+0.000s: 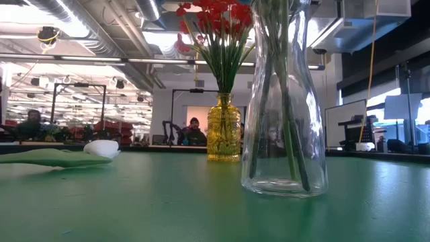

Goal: Sort flowers into vase by color
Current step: Put the dark red flower into the yellow vase

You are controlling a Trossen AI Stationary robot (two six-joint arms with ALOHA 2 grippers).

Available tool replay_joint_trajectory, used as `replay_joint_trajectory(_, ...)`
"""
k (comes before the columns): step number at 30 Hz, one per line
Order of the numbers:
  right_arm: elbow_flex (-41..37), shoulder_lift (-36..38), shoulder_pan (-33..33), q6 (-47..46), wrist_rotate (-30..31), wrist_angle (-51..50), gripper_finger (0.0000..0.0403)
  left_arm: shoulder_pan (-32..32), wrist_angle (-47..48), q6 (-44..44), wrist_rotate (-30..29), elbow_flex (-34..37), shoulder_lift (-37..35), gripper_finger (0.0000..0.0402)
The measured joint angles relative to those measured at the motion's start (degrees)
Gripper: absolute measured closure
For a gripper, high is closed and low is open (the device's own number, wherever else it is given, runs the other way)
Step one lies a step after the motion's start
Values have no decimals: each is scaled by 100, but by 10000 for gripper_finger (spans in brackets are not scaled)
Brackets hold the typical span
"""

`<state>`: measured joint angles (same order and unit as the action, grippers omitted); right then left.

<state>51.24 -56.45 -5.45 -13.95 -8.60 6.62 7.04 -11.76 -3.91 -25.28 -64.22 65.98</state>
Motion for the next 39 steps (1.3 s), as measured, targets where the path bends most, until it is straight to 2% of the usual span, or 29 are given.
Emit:
replay_joint_trajectory(2,0,-60,33,-66,-12,31,403,-161,0,-18,177,-203,221,185)
replay_joint_trajectory(8,0,-90,33,-127,-107,62,403,-394,11,23,219,-770,803,157)
replay_joint_trajectory(14,0,-90,30,-125,-153,18,403,-397,8,231,271,-1081,1143,158)
replay_joint_trajectory(22,0,-90,30,-86,-155,-121,403,-430,-208,299,59,-1096,1207,163)
replay_joint_trajectory(25,0,-90,30,-83,-155,-120,403,-416,-213,342,-218,-1096,1206,186)
replay_joint_trajectory(28,0,-90,30,-83,-155,-126,403,-379,-199,389,-309,-1096,1206,229)
replay_joint_trajectory(36,0,-87,17,-79,-152,-238,401,-320,-197,401,-310,-1096,1206,384)
replay_joint_trajectory(39,0,-87,15,-79,-156,-242,388,-318,-187,321,-310,-1096,1206,391)
